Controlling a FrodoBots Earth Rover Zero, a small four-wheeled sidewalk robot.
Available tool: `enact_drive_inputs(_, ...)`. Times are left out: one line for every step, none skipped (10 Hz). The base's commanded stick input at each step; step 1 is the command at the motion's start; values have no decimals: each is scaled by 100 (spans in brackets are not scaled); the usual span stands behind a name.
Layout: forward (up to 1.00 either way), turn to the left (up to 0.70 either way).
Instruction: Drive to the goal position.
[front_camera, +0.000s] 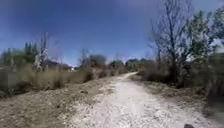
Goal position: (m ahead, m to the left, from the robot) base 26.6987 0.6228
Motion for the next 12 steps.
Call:
enact_drive_inputs(50,-48)
enact_drive_inputs(50,-44)
enact_drive_inputs(50,-19)
enact_drive_inputs(50,0)
enact_drive_inputs(50,0)
enact_drive_inputs(50,0)
enact_drive_inputs(50,0)
enact_drive_inputs(50,0)
enact_drive_inputs(50,0)
enact_drive_inputs(50,0)
enact_drive_inputs(50,0)
enact_drive_inputs(50,0)
